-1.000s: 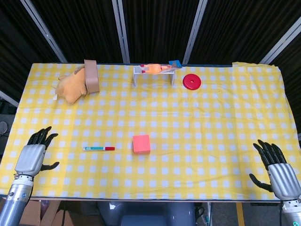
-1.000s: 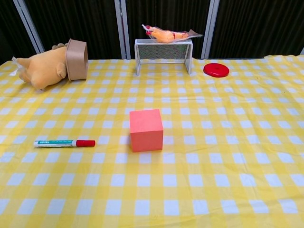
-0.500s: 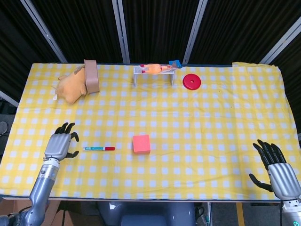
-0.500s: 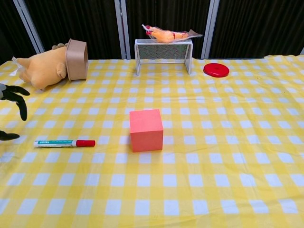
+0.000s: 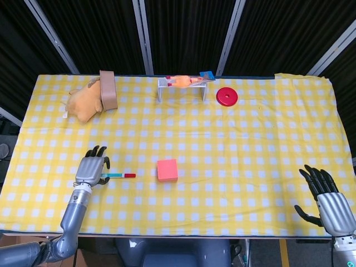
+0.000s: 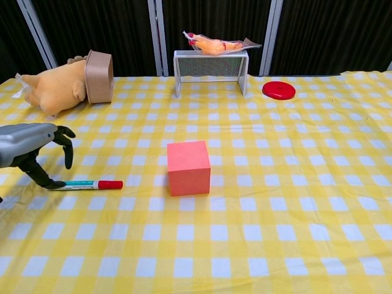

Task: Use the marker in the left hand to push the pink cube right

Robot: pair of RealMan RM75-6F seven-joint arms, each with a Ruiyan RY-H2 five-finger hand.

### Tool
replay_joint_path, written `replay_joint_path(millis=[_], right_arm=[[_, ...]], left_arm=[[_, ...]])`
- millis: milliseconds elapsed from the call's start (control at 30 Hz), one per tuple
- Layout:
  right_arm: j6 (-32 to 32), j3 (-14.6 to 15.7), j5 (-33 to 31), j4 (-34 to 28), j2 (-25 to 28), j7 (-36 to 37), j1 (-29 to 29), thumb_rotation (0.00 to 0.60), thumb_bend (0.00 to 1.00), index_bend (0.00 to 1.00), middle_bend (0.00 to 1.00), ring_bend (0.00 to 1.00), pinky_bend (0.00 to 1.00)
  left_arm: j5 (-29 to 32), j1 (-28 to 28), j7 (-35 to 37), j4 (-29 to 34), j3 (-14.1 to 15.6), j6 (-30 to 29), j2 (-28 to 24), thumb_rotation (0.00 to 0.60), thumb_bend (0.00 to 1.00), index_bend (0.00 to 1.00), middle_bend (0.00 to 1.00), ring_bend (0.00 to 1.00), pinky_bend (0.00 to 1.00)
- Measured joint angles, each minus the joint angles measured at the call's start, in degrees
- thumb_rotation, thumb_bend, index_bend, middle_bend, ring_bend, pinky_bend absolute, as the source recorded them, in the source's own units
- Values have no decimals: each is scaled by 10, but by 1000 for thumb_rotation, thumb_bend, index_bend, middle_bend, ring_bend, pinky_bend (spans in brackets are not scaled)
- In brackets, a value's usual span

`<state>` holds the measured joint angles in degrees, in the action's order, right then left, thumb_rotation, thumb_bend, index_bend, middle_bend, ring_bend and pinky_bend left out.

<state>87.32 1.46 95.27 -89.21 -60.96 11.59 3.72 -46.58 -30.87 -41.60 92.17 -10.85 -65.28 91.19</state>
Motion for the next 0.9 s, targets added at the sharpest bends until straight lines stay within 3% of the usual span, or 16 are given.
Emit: replay_joint_path(millis=[567, 900], right_arm=[[0, 0, 1, 0, 1, 5, 0, 600, 321, 0, 0, 0, 0], [0, 0, 0, -1, 1, 6, 1, 600, 321, 0, 0, 0, 0]], left_arm=[[39, -27, -23, -25, 11, 0, 30, 600, 325, 501, 76, 0, 123], [47, -33, -23, -32, 20, -1, 35, 600, 450, 605, 107, 0, 123]])
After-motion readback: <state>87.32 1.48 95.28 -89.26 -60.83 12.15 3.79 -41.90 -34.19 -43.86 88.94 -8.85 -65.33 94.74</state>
